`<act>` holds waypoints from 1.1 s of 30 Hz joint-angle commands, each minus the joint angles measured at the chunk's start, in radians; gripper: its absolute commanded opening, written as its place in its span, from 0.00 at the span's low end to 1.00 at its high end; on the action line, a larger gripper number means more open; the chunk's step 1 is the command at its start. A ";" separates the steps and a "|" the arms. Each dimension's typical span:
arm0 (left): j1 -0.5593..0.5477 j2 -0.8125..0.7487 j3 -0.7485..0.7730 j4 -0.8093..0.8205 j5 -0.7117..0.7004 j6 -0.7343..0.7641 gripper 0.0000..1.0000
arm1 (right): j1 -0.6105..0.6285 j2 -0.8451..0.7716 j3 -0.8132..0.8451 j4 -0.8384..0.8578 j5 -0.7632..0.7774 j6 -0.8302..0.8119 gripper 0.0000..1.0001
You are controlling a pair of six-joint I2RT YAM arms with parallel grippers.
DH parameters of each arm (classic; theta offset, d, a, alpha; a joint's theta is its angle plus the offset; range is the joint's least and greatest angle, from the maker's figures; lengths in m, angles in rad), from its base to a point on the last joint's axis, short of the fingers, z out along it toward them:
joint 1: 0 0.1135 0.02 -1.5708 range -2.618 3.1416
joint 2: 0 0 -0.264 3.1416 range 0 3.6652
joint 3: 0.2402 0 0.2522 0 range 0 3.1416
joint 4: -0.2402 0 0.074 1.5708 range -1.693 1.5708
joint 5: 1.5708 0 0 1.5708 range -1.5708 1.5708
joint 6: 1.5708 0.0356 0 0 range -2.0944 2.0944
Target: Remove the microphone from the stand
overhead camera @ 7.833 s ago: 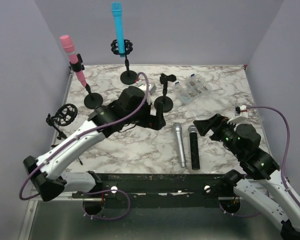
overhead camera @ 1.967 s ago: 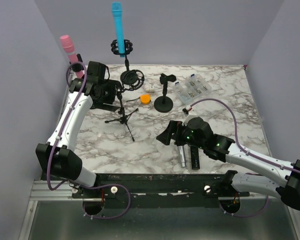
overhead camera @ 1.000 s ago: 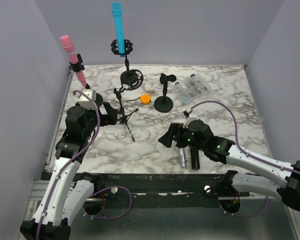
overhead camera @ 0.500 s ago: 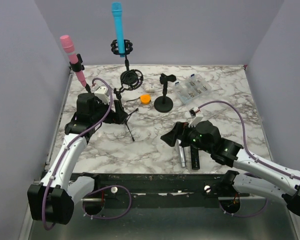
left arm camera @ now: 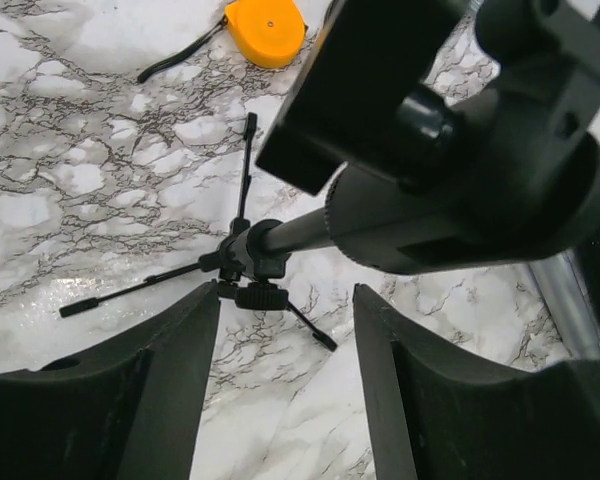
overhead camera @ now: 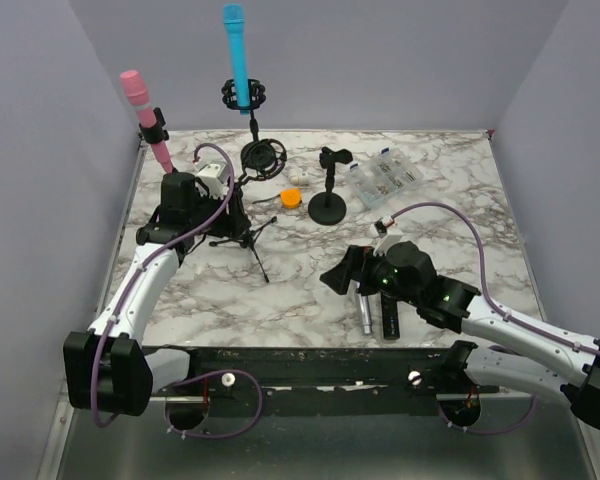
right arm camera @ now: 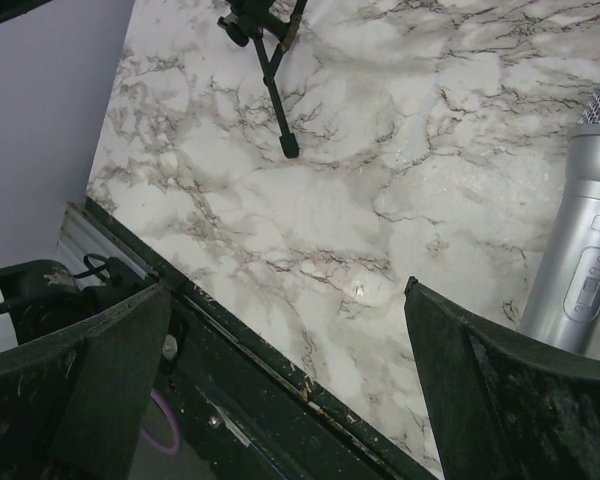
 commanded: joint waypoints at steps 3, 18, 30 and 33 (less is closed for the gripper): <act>0.008 0.033 0.016 -0.018 0.022 0.013 0.53 | 0.007 -0.027 -0.008 0.003 0.018 -0.009 1.00; 0.081 0.091 0.003 0.026 0.176 -0.043 0.40 | 0.007 -0.039 -0.009 -0.001 0.017 -0.008 1.00; 0.179 0.200 -0.021 0.084 0.455 -0.160 0.00 | 0.007 -0.043 -0.006 -0.007 0.021 -0.013 1.00; 0.209 0.211 -0.069 0.186 0.541 -0.264 0.00 | 0.007 -0.041 -0.008 -0.006 0.021 -0.014 1.00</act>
